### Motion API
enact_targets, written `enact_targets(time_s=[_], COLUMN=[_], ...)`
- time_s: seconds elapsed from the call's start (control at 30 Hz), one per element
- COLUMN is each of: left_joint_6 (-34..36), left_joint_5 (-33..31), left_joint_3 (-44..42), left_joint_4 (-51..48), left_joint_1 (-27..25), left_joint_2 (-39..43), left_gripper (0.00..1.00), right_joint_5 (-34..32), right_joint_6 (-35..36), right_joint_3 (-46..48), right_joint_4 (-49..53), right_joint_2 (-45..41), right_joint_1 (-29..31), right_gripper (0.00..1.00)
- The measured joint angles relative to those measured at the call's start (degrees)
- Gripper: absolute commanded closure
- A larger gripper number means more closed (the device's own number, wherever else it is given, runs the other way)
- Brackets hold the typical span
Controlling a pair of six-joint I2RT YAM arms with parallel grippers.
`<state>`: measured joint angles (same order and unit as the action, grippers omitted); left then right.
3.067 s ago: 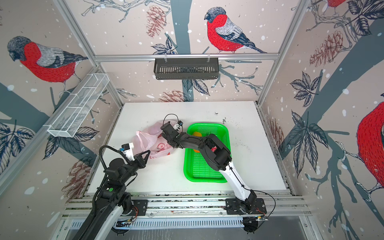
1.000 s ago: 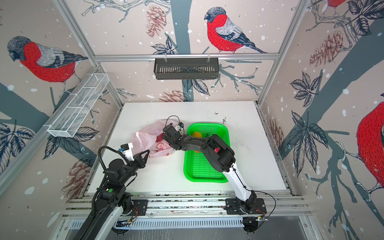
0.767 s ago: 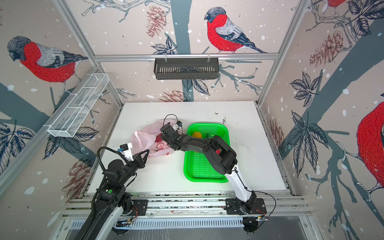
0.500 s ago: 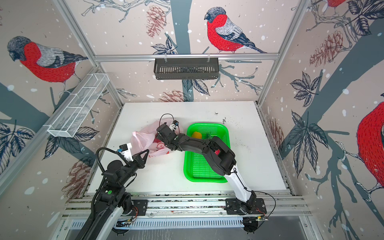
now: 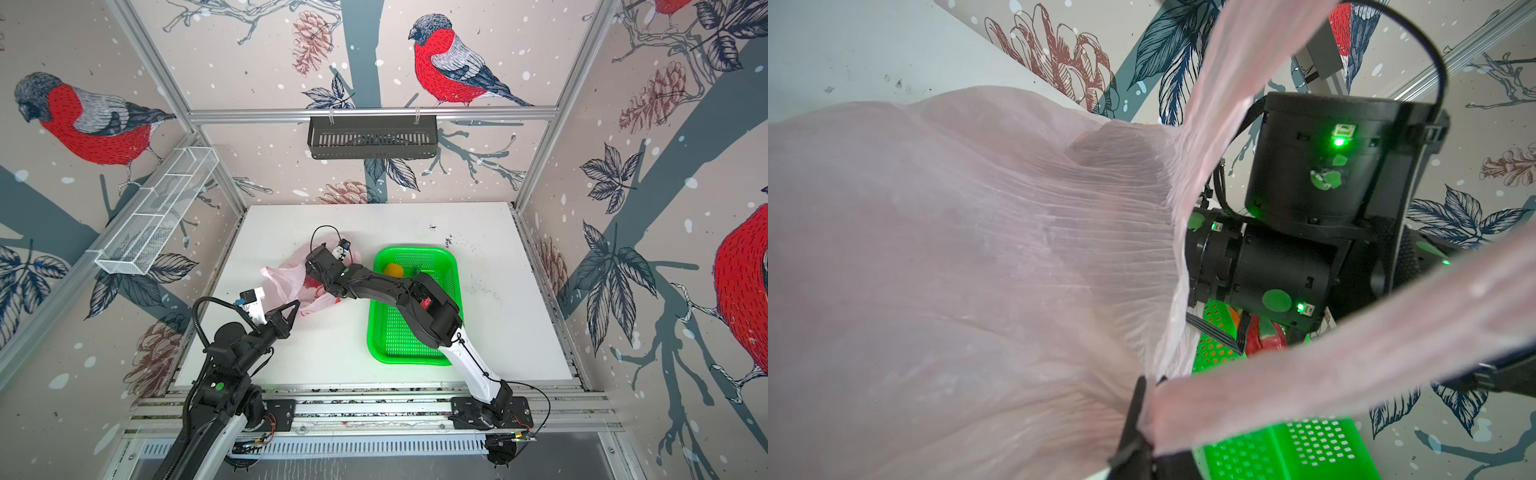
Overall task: Untie the knot of the plastic bag and take out the fruit
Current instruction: 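Push the right gripper down into the pink bag toward the dragon fruit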
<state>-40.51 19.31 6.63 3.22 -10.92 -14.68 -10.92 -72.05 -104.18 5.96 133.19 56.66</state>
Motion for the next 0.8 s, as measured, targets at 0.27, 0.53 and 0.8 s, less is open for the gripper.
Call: enact_targets(time_s=[0.27, 0.53, 0.8], left_joint_6=[-0.15, -0.15, -0.15], left_joint_5=[0.11, 0.17, 0.17], left_joint_3=[-0.61, -0.66, -0.76], left_joint_4=[-0.02, 0.0, 0.0], left_joint_1=[0.0, 0.0, 0.0], left_joint_2=[0.79, 0.98, 0.98], left_gripper=[1.0, 1.0, 1.0], right_joint_5=[0.39, 0.39, 0.39], right_joint_6=[0.2, 0.24, 1.73], right_joint_3=[-3.54, -4.24, -4.24], right_joint_4=[1.27, 0.24, -0.94], right_joint_2=[3.1, 4.02, 4.22], right_joint_1=[0.0, -0.28, -0.46], right_gripper=[0.01, 0.0, 0.01])
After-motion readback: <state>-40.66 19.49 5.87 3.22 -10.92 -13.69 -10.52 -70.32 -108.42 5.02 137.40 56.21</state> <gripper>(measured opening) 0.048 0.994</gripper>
